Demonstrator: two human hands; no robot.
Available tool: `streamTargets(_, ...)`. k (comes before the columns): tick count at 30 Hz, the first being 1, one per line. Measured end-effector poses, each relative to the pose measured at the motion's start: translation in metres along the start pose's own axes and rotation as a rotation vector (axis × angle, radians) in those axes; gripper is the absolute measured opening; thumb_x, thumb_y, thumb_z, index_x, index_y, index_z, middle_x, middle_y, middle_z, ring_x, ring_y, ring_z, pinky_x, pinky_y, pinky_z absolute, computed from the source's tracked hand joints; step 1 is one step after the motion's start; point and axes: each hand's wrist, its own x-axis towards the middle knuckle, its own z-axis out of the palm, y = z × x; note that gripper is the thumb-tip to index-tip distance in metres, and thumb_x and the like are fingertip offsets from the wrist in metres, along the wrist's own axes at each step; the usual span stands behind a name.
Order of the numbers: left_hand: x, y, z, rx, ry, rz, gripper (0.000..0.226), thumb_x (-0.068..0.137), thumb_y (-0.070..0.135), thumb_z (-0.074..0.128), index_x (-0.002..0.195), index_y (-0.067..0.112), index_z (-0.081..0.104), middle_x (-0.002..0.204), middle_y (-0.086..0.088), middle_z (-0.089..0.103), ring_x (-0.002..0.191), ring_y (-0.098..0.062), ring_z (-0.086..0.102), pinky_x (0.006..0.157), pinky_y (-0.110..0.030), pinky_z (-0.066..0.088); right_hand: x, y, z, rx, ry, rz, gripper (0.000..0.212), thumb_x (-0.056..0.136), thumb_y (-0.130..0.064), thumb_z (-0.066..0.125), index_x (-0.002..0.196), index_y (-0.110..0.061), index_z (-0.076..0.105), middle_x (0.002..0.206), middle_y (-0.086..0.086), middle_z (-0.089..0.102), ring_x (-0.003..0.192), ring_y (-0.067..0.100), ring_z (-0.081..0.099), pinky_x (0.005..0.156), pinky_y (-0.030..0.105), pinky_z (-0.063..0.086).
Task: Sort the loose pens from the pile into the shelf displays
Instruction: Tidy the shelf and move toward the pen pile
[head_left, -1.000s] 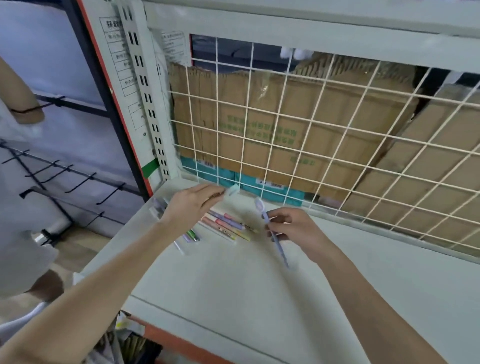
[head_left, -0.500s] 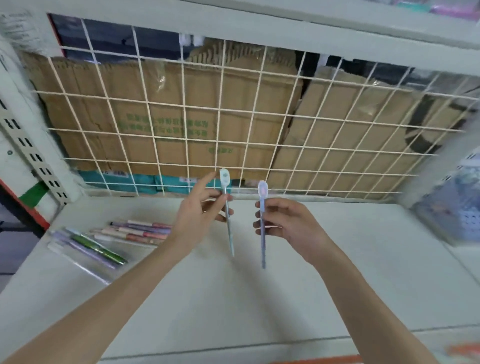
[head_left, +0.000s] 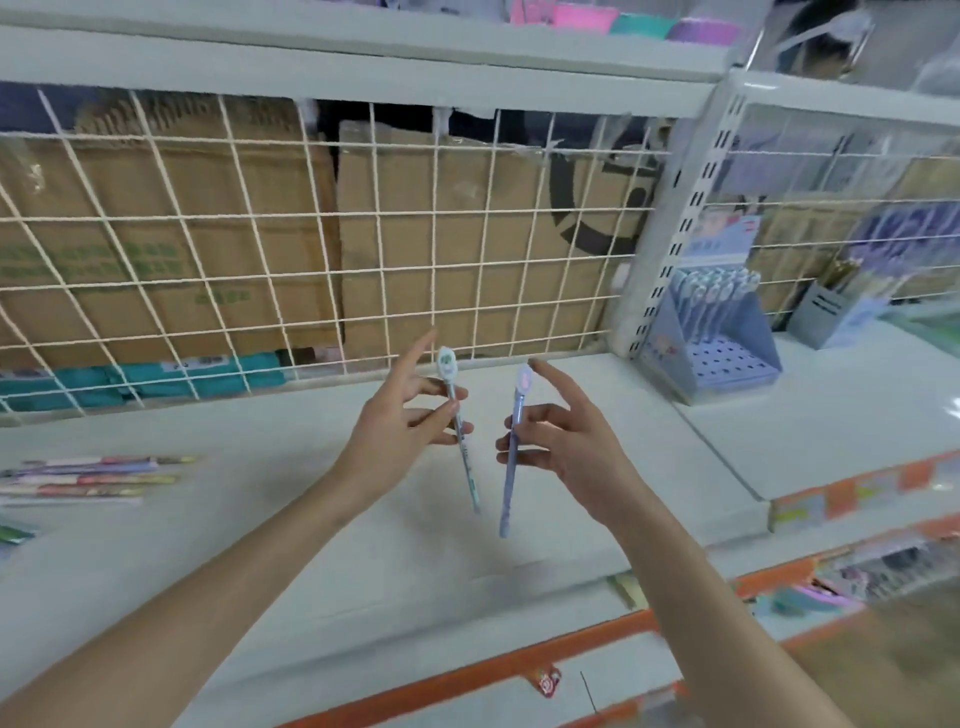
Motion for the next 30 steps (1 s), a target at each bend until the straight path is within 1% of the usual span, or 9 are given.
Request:
streamTargets(3, -0.002, 0.010, 0.071, 0.005, -0.034, 0.036, 0.058, 0.089, 0.001, 0.058, 0.130, 0.037, 0.041, 0.098, -0.006, 0.066, 0.076, -0.023, 0.071, 0.079, -0.035, 0.057, -0.030, -0.011, -0.063, -0.024, 0.030, -0.029, 0.063, 0.085, 0.015, 0.051, 0.136, -0.022, 0.045, 0.087, 0.022, 0.055, 0.072, 0.034, 0.066, 0.072, 0.042, 0.057)
streamTargets(9, -0.001, 0.033, 0.205, 0.057, -0.134, 0.129, 0.056, 0.088, 0.004, 0.060, 0.126, 0.040, 0.042, 0.100, -0.005, 0.068, 0.075, -0.015, 0.071, 0.073, -0.021, 0.055, -0.081, -0.037, -0.179, -0.059, 0.148, -0.090, 0.058, 0.083, 0.015, 0.053, 0.130, -0.018, 0.048, 0.084, 0.021, 0.057, 0.069, 0.032, 0.068, 0.070, 0.041, 0.058)
streamTargets(12, 0.001, 0.040, 0.250, 0.081, -0.160, 0.144, 0.056, 0.087, 0.006, 0.063, 0.119, 0.048, 0.044, 0.100, -0.005, 0.066, 0.077, -0.011, 0.071, 0.075, -0.020, 0.054, -0.094, -0.046, -0.221, -0.124, 0.230, -0.105, 0.055, 0.083, 0.011, 0.057, 0.126, -0.022, 0.049, 0.085, 0.022, 0.061, 0.074, 0.026, 0.067, 0.067, 0.033, 0.058)
streamTargets(14, 0.006, 0.042, 0.271, 0.116, -0.152, 0.149, 0.056, 0.085, 0.007, 0.065, 0.122, 0.045, 0.046, 0.100, -0.004, 0.066, 0.077, -0.007, 0.069, 0.076, -0.020, 0.054, -0.097, -0.047, -0.242, -0.167, 0.275, -0.114, 0.056, 0.082, 0.010, 0.059, 0.127, -0.022, 0.048, 0.085, 0.022, 0.063, 0.077, 0.024, 0.064, 0.062, 0.028, 0.055)
streamTargets(17, 0.017, 0.042, 0.295, 0.168, -0.143, 0.162, 0.056, 0.084, 0.010, 0.067, 0.123, 0.044, 0.045, 0.097, -0.002, 0.067, 0.076, -0.003, 0.064, 0.077, -0.017, 0.052, -0.095, -0.043, -0.267, -0.172, 0.313, -0.134, 0.056, 0.081, 0.010, 0.058, 0.124, -0.022, 0.047, 0.083, 0.020, 0.064, 0.071, 0.017, 0.064, 0.061, 0.028, 0.054)
streamTargets(19, 0.026, 0.040, 0.308, 0.188, -0.137, 0.161, 0.056, 0.084, 0.012, 0.067, 0.125, 0.042, 0.045, 0.095, 0.001, 0.068, 0.075, -0.003, 0.063, 0.078, -0.021, 0.052, -0.092, -0.042, -0.280, -0.167, 0.335, -0.143, 0.055, 0.080, 0.010, 0.057, 0.122, -0.025, 0.046, 0.082, 0.018, 0.065, 0.070, 0.014, 0.064, 0.061, 0.027, 0.053)
streamTargets(23, 0.048, 0.032, 0.327, 0.177, -0.139, 0.137, 0.054, 0.084, 0.014, 0.067, 0.125, 0.042, 0.044, 0.095, 0.002, 0.069, 0.077, -0.005, 0.064, 0.080, -0.026, 0.053, -0.079, -0.039, -0.303, -0.145, 0.352, -0.131, 0.057, 0.079, 0.012, 0.056, 0.120, -0.026, 0.046, 0.081, 0.016, 0.062, 0.072, 0.019, 0.060, 0.060, 0.026, 0.051)
streamTargets(28, 0.085, 0.017, 0.351, 0.143, -0.156, 0.126, 0.053, 0.086, 0.015, 0.065, 0.117, 0.050, 0.042, 0.095, 0.001, 0.067, 0.080, -0.008, 0.065, 0.079, -0.022, 0.051, -0.052, -0.037, -0.334, -0.208, 0.372, -0.116, 0.057, 0.080, 0.010, 0.055, 0.121, -0.027, 0.045, 0.083, 0.013, 0.061, 0.076, 0.020, 0.059, 0.062, 0.025, 0.053)
streamTargets(30, 0.104, 0.008, 0.361, 0.142, -0.159, 0.128, 0.052, 0.087, 0.015, 0.064, 0.122, 0.047, 0.042, 0.093, 0.007, 0.064, 0.079, -0.005, 0.063, 0.077, -0.017, 0.049, -0.035, -0.038, -0.347, -0.245, 0.361, -0.110, 0.058, 0.080, 0.009, 0.055, 0.123, -0.027, 0.045, 0.088, 0.017, 0.062, 0.078, 0.021, 0.060, 0.063, 0.025, 0.053)
